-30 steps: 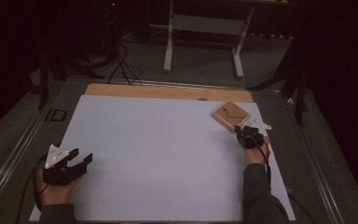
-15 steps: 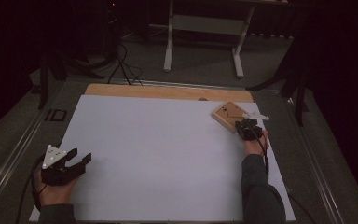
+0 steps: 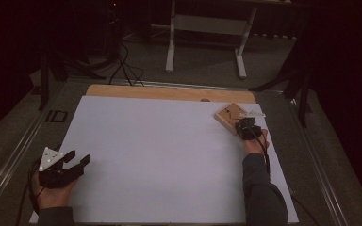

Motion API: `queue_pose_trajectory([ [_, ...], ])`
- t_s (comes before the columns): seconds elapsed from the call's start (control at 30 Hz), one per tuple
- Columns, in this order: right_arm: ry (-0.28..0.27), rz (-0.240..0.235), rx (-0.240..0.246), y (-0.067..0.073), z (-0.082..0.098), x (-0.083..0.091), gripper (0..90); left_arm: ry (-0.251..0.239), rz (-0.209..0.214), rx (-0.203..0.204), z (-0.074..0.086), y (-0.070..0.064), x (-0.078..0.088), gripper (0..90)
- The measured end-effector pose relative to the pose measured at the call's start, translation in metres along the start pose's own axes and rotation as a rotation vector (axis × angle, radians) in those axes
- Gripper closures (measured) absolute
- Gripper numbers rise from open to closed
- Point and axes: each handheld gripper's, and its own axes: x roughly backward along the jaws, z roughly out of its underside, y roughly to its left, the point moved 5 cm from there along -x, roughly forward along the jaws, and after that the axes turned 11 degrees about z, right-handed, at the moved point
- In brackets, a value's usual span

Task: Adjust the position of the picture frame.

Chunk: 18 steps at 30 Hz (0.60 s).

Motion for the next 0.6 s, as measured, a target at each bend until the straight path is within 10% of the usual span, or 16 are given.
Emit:
queue_pose_trajectory([
  [0.6, -0.003, -0.134, 0.077, 0.039, 0.003, 0.019, 89.9, 0.011, -0.001, -0.014, 0.0, -0.002, -0.003, 42.0],
])
